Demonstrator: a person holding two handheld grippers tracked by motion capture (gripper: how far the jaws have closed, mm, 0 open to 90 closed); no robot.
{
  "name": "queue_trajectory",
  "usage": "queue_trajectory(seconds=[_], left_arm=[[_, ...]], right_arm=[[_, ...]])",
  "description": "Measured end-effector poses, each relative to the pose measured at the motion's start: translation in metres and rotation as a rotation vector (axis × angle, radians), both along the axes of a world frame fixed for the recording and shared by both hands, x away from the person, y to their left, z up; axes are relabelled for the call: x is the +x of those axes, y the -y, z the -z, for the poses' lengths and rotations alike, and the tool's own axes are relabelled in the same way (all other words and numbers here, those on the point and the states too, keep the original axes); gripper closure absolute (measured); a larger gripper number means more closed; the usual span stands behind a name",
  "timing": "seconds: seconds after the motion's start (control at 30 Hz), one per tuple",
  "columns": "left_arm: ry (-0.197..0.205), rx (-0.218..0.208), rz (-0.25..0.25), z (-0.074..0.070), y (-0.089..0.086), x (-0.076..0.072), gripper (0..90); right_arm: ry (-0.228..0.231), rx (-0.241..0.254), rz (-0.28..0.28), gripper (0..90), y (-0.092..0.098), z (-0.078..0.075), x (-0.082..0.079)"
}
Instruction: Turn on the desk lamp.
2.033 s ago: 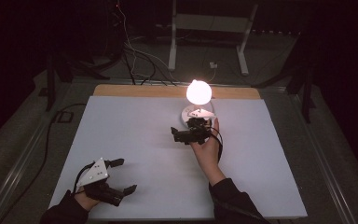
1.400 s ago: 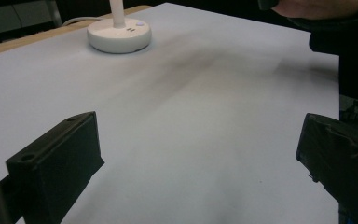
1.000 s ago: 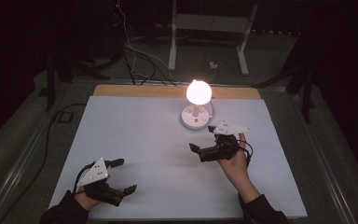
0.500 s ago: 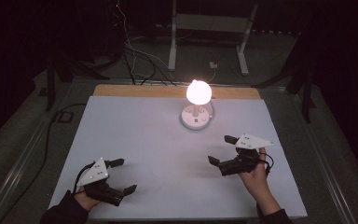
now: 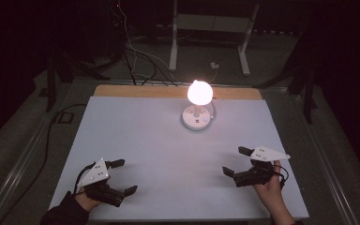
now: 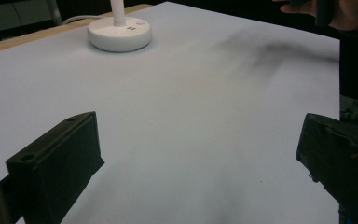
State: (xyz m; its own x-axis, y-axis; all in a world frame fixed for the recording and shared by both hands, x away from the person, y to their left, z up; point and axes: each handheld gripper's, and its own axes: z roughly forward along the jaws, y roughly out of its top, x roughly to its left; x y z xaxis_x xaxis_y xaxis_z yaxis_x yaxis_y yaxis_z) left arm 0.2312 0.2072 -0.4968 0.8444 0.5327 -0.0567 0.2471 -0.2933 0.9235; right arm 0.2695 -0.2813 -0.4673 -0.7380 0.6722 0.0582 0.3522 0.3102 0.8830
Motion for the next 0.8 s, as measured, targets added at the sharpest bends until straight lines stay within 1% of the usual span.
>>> queue_trajectory(seconds=[0.03, 0.07, 0.13, 0.17, 0.2, 0.23, 0.27, 0.37, 0.47, 0.5, 0.57, 0.6, 0.7, 0.8], left_arm=[[0.000, 0.001, -0.001, 0.000, 0.000, 0.000, 0.4], [0.000, 0.001, 0.000, 0.000, 0.000, 0.000, 0.4], [0.001, 0.001, -0.001, 0.000, 0.000, 0.000, 0.4], [0.000, 0.001, -0.001, 0.000, 0.000, 0.000, 0.4], [0.000, 0.001, 0.000, 0.000, 0.000, 0.000, 0.4], [0.000, 0.002, 0.000, 0.000, 0.000, 0.000, 0.4], [0.000, 0.002, -0.001, 0.000, 0.000, 0.000, 0.4], [0.000, 0.002, 0.001, 0.000, 0.000, 0.000, 0.4], [-0.002, 0.002, 0.002, 0.000, 0.000, 0.000, 0.4], [-0.002, 0.002, 0.002, 0.000, 0.000, 0.000, 0.4], [-0.002, 0.002, 0.002, 0.000, 0.000, -0.001, 0.4], [-0.002, 0.002, 0.002, 0.000, 0.000, 0.000, 0.4], [-0.003, 0.005, 0.002, 0.000, 0.001, 0.000, 0.4], [-0.005, 0.007, 0.001, 0.000, 0.001, 0.000, 0.4]], right_arm=[[-0.009, -0.010, 0.017, 0.0, 0.006, 0.004, -0.002], [-0.018, -0.017, 0.018, 0.0, 0.008, 0.007, -0.003], [-0.034, -0.028, 0.029, 0.0, 0.013, 0.012, -0.006], [-0.037, -0.045, 0.034, 0.0, 0.014, 0.015, -0.007], [-0.037, -0.045, 0.034, 0.0, 0.014, 0.015, -0.007], [-0.040, -0.056, 0.037, 0.0, 0.016, 0.018, -0.008], [-0.050, -0.072, 0.045, 0.0, 0.019, 0.024, -0.011], [-0.071, -0.101, 0.062, 0.0, 0.024, 0.031, -0.013], [-0.072, -0.140, 0.093, 0.0, 0.029, 0.034, -0.016], [-0.072, -0.140, 0.093, 0.0, 0.029, 0.034, -0.016], [-0.090, -0.157, 0.106, 0.0, 0.034, 0.039, -0.019], [-0.090, -0.157, 0.106, 0.0, 0.034, 0.039, -0.019], [-0.111, -0.158, 0.113, 0.0, 0.038, 0.043, -0.020], [-0.116, -0.168, 0.111, 0.0, 0.037, 0.044, -0.020]])
